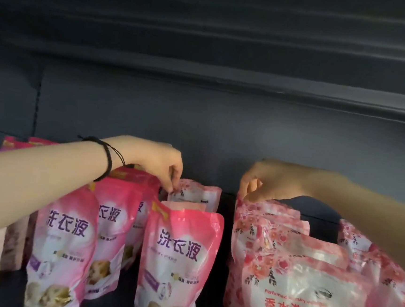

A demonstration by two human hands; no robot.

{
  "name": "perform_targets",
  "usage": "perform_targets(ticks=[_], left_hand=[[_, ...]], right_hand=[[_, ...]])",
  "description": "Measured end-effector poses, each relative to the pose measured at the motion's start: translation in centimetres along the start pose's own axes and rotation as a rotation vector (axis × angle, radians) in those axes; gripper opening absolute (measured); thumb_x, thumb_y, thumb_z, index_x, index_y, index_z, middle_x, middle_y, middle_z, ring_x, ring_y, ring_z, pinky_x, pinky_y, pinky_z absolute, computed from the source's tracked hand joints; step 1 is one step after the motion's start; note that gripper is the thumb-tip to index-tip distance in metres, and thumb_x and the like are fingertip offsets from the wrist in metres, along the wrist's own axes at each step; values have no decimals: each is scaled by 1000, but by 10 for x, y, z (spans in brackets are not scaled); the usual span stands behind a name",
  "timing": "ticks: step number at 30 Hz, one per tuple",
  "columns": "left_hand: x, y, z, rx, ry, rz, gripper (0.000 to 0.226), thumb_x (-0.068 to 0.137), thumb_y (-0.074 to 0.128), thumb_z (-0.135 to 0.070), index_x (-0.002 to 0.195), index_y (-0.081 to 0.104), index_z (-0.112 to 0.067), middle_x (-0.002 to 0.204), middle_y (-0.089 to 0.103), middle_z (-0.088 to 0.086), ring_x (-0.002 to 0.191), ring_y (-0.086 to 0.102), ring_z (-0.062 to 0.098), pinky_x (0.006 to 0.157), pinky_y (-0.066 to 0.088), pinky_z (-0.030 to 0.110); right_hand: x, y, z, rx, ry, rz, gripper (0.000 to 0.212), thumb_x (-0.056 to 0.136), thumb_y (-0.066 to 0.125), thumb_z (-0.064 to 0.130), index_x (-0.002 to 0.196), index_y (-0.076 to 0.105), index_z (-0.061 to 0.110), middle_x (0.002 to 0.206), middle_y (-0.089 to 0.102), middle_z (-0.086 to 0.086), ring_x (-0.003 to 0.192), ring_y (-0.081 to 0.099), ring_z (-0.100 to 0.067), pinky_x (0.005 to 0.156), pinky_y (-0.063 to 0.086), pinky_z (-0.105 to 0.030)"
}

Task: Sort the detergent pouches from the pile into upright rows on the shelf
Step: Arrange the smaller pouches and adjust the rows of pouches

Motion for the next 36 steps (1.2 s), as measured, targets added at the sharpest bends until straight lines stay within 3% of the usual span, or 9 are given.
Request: perform_targets(ticks=[5, 11, 13, 15, 19, 23, 26, 31, 36], left_hand=[[26, 18, 23, 95, 94, 128, 24, 77, 77, -33, 96, 76, -19, 89, 74, -1, 63, 54, 1, 63, 46, 21], [55, 36, 31, 58, 173, 174, 28, 75, 77, -38, 89, 77, -14, 67, 67, -6, 58, 54, 3, 60, 47, 24], [61, 43, 29, 34, 200, 187, 25, 77, 77, -31, 92, 77, -11, 67, 66, -8, 55, 52, 0, 50, 41, 12], [64, 46, 29, 27, 219, 161, 21, 78, 77, -23, 95, 77, -11, 83, 73, -3, 64, 53, 2, 49, 39, 12], [63, 42, 31, -35, 233, 116, 20, 79, 75, -18, 97, 75, -9, 98, 74, 5, 82, 63, 15, 75, 50, 27], [50, 25, 39, -174, 227, 9, 15, 85, 70, -12, 98, 73, -5, 85, 72, 6, 56, 53, -2, 52, 39, 8], [33, 6, 49, -369, 183, -83, 13, 90, 64, -8, 100, 68, -2, 85, 66, 6, 69, 57, 8, 64, 45, 18], [4, -25, 61, -642, 71, -273, 12, 97, 53, -14, 88, 58, -20, 83, 65, -6, 73, 61, 6, 62, 43, 21], [-24, -45, 68, -940, 35, -501, 12, 97, 54, -17, 88, 60, -23, 81, 67, -9, 70, 62, 2, 70, 47, 23]], right_hand=[[69, 13, 27, -74, -40, 79, 16, 86, 67, 22, 100, 73, 18, 81, 71, 1, 58, 61, -9, 55, 45, -10], [115, 38, 32, -109, 25, 204, 22, 86, 67, 26, 107, 71, 20, 64, 67, 2, 38, 51, -3, 58, 48, -16], [119, 47, 33, -136, 38, 232, 22, 87, 66, 27, 107, 72, 21, 60, 66, 1, 36, 50, -3, 60, 50, -17], [126, 52, 34, -160, 60, 213, 17, 87, 64, 26, 101, 72, 22, 65, 71, -4, 38, 52, -5, 64, 52, -20], [131, 50, 35, -165, 137, 194, 12, 83, 61, 22, 90, 72, 21, 63, 70, -3, 36, 53, -5, 59, 53, -20], [116, 42, 33, -32, 175, 248, 11, 82, 68, 23, 84, 72, 14, 57, 60, 6, 33, 48, 1, 40, 36, -7], [101, 23, 25, 76, 191, 157, 15, 84, 69, 26, 86, 71, 11, 73, 65, -5, 49, 53, -5, 49, 42, -13], [80, -14, 19, 633, 260, -220, 5, 88, 67, 17, 83, 68, 17, 78, 69, 1, 75, 62, -11, 65, 49, -21], [85, -26, 46, 1374, 134, -526, 15, 96, 54, 15, 82, 56, 19, 69, 72, 6, 62, 68, -8, 59, 54, -23]])
Point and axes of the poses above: each hand's wrist, its own x-axis towards the middle knuckle, its own y-axis out of the palm, z = x × y, the point moved 2 cm from there along x, towards the middle knuckle
